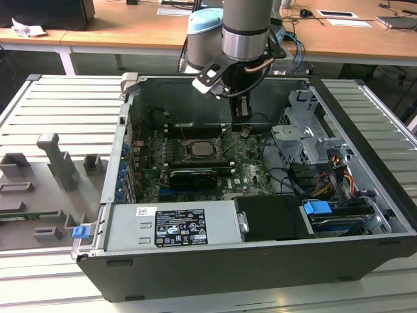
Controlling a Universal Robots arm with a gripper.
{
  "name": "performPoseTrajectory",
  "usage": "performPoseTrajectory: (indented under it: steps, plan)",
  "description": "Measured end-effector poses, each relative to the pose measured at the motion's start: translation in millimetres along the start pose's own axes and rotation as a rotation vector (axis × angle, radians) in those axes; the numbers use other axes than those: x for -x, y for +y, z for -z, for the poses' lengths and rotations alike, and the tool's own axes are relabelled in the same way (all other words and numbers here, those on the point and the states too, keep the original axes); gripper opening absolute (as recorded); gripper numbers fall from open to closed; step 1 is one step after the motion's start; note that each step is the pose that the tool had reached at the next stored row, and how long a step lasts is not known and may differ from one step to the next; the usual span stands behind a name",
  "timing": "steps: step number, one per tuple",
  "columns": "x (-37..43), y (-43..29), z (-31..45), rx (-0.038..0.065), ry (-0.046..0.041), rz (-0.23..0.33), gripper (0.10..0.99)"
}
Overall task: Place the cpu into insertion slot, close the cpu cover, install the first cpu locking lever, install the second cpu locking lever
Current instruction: 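Close the cpu cover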
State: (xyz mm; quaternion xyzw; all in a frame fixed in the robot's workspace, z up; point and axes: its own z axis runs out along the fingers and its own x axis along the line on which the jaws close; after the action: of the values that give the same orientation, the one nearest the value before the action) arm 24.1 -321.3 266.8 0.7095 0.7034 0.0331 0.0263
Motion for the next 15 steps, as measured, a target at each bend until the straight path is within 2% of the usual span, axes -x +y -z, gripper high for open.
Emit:
performPoseTrajectory:
  steps: [2, 8, 10, 13, 15]
  plan:
    - [0.1, 0.9, -0.2, -0.001, -0.0005, 0.0, 0.106]
    - [-0.1, 9.7, -2.1, -0.005, 0.0001, 0.0, 0.106]
    - [-0.1, 12.4, -2.3, -0.008, 0.0, 0.0, 0.106]
    - [-0.1, 19.9, -4.6, -0.016, -0.0001, 0.0, 0.106]
    - [-0.1, 21.1, -6.2, -0.017, -0.0001, 0.0, 0.106]
